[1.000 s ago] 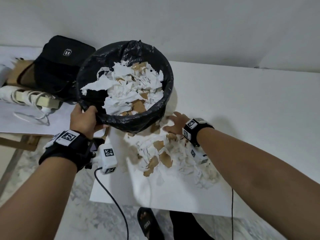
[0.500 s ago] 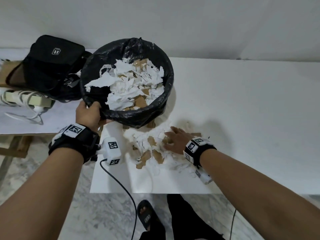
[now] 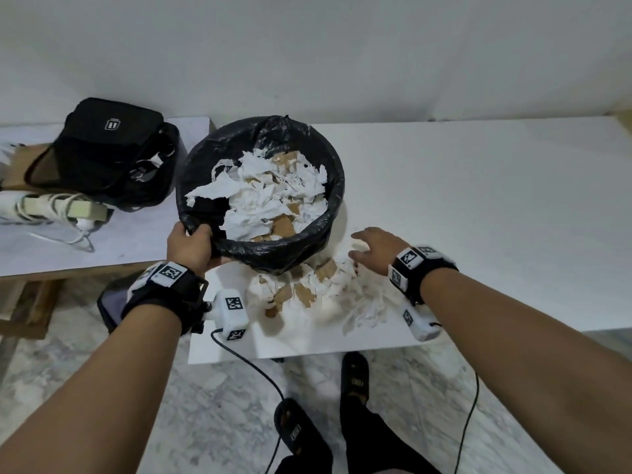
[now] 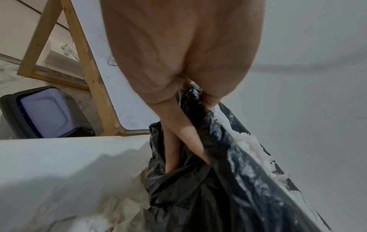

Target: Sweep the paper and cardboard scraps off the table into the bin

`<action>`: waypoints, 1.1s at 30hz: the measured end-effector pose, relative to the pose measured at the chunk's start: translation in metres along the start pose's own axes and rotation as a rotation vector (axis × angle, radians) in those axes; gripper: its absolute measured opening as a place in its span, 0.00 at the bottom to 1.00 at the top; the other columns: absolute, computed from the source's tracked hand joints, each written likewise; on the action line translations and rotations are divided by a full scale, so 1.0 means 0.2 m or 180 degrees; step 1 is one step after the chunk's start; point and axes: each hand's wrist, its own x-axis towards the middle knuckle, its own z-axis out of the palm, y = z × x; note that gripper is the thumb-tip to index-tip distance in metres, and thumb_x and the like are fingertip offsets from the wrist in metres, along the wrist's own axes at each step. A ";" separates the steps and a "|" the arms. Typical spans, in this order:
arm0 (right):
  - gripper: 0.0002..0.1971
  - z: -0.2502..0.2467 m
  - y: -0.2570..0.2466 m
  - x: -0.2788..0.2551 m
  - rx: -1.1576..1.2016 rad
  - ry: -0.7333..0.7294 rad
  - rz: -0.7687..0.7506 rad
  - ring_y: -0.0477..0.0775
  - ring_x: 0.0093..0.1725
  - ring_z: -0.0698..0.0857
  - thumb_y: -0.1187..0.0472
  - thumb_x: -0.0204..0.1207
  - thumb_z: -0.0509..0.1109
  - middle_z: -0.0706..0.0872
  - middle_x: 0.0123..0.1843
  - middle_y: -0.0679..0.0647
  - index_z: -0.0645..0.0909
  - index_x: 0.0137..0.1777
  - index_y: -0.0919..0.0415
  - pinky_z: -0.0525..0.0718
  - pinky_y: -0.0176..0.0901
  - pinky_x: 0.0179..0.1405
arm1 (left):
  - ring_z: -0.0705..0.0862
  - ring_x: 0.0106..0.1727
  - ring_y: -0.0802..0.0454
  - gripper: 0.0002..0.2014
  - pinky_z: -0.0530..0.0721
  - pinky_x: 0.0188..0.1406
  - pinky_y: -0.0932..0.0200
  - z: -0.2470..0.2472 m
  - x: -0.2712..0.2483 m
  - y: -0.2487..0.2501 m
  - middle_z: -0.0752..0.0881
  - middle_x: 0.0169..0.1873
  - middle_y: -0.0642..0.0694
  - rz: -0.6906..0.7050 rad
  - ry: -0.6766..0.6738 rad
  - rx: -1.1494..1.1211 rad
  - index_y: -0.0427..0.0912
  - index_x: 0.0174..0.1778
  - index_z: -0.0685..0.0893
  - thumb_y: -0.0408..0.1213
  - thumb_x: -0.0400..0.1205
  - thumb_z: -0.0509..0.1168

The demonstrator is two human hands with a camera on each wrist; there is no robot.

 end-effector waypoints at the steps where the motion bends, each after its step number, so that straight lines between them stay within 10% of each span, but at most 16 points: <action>1: 0.31 -0.04 0.01 -0.02 0.0021 -0.0014 0.0092 0.59 0.77 0.74 0.40 0.81 0.62 0.69 0.81 0.56 0.68 0.82 0.51 0.73 0.54 0.75 | 0.91 0.41 0.37 0.09 0.95 0.32 0.41 -0.02 -0.01 -0.01 0.89 0.47 0.38 -0.0012 -0.0005 0.0017 0.43 0.57 0.81 0.29 0.85 0.62; 11: 0.30 -0.31 0.10 -0.17 -0.0479 -0.0372 0.0279 0.61 0.76 0.74 0.37 0.78 0.64 0.75 0.79 0.54 0.75 0.77 0.50 0.72 0.52 0.75 | 0.93 0.53 0.28 0.15 0.91 0.56 0.27 -0.16 0.09 -0.36 0.93 0.50 0.38 0.0079 0.0368 0.0276 0.66 0.44 0.84 0.52 0.60 0.68; 18: 0.26 -0.35 0.26 -0.34 -0.0718 -0.0310 -0.0294 0.62 0.72 0.78 0.40 0.78 0.66 0.80 0.74 0.56 0.80 0.72 0.53 0.76 0.51 0.71 | 0.93 0.51 0.29 0.17 0.92 0.50 0.25 -0.12 -0.48 -0.58 0.93 0.51 0.38 0.0075 0.0850 -0.0044 0.63 0.47 0.86 0.47 0.62 0.68; 23: 0.26 -0.26 0.41 -0.50 -0.0928 -0.0551 -0.0561 0.64 0.70 0.79 0.42 0.80 0.65 0.81 0.73 0.58 0.81 0.71 0.57 0.77 0.52 0.70 | 0.91 0.44 0.35 0.12 0.94 0.45 0.32 0.06 -1.21 -0.67 0.89 0.48 0.39 -0.0123 0.1199 -0.0442 0.48 0.60 0.82 0.33 0.82 0.65; 33: 0.29 0.05 0.51 -0.77 -0.1239 -0.0937 -0.0876 0.62 0.76 0.75 0.42 0.81 0.65 0.74 0.80 0.58 0.75 0.77 0.58 0.73 0.53 0.74 | 0.92 0.52 0.28 0.15 0.93 0.47 0.25 -0.14 -1.60 -1.60 0.91 0.53 0.39 -0.0545 0.1784 -0.0276 0.67 0.47 0.83 0.51 0.64 0.66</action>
